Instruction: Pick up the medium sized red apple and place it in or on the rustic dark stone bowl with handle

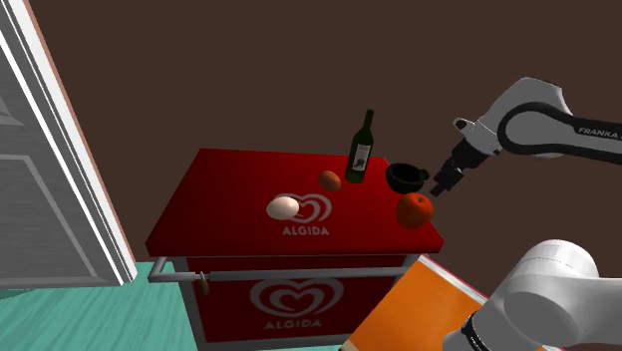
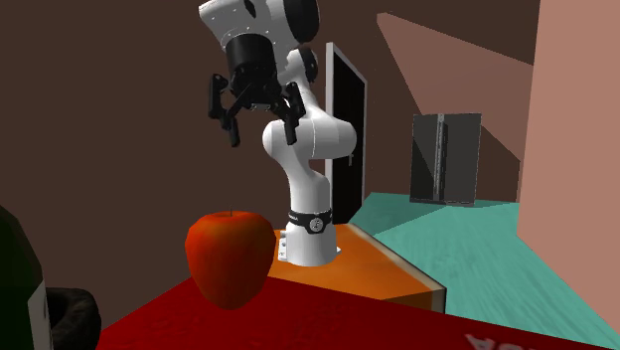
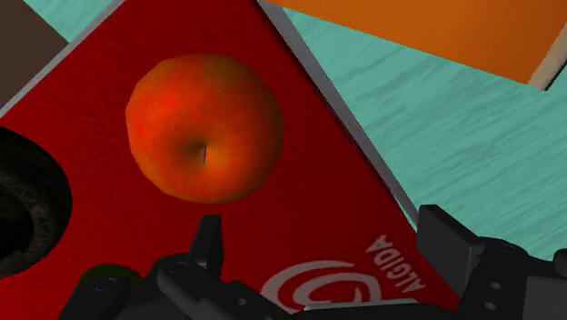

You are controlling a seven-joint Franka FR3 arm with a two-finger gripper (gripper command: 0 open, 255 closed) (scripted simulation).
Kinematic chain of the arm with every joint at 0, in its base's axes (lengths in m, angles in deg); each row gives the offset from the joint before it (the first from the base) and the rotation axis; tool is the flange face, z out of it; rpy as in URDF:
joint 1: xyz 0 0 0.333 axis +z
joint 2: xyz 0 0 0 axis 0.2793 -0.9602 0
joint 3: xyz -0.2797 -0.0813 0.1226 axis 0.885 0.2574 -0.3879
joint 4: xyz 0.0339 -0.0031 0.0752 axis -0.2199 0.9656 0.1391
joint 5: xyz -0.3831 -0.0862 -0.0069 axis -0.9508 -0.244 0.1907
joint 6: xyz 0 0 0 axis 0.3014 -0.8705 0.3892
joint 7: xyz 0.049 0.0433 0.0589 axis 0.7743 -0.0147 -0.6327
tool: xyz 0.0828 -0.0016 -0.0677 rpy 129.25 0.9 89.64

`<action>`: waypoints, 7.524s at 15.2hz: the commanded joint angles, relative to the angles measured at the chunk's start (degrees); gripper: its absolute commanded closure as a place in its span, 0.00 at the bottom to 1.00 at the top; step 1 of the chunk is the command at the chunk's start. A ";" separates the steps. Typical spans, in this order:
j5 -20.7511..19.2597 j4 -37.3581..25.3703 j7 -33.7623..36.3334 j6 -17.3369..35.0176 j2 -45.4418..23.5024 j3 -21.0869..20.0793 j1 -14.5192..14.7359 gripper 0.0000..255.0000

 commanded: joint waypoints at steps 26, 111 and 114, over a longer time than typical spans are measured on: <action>-4.26 2.97 -13.82 20.66 -10.55 17.51 5.21 1.00; 19.12 -49.25 -34.56 4.58 -42.16 66.91 56.12 1.00; 19.02 -48.92 -34.60 4.98 -42.03 67.14 56.34 1.00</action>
